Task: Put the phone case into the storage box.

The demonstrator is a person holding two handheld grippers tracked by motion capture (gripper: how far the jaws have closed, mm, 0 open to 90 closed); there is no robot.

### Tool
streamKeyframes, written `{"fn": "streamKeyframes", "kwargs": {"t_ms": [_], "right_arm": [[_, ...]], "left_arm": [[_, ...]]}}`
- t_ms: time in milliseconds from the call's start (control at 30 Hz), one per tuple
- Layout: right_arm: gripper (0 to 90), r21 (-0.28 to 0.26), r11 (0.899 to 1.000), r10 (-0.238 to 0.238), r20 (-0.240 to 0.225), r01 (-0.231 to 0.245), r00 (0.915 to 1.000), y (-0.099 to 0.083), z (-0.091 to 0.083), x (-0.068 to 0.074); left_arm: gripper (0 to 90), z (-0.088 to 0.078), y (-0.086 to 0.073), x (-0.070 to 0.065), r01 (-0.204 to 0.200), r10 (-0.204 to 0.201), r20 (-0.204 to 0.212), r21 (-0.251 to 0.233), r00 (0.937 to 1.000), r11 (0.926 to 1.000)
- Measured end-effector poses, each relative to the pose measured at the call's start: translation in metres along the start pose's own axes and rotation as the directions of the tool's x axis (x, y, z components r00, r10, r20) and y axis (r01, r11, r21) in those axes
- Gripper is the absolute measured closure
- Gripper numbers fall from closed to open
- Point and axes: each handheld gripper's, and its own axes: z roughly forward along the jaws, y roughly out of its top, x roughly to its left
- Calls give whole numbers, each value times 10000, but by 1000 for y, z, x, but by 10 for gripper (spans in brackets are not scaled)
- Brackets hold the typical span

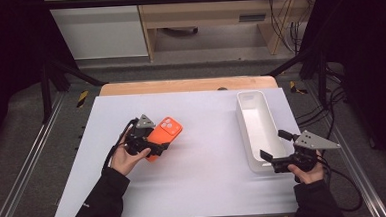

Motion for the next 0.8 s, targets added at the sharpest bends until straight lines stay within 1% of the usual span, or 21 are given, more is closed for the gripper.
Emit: {"fn": "streamKeyframes", "kwargs": {"t_ms": [400, 800], "right_arm": [[4, 30, 10000, -31, -41, 31, 10000, 0, 0, 1], [4, 26, 9999, -138, -107, 139, 9998, 1, 0, 1]], "left_arm": [[152, -8, 6, -15, -400, 407, 238, -268, 9989, 9988], [152, -11, 10, -32, -811, 830, 505, -384, 9953, 9960]]}}
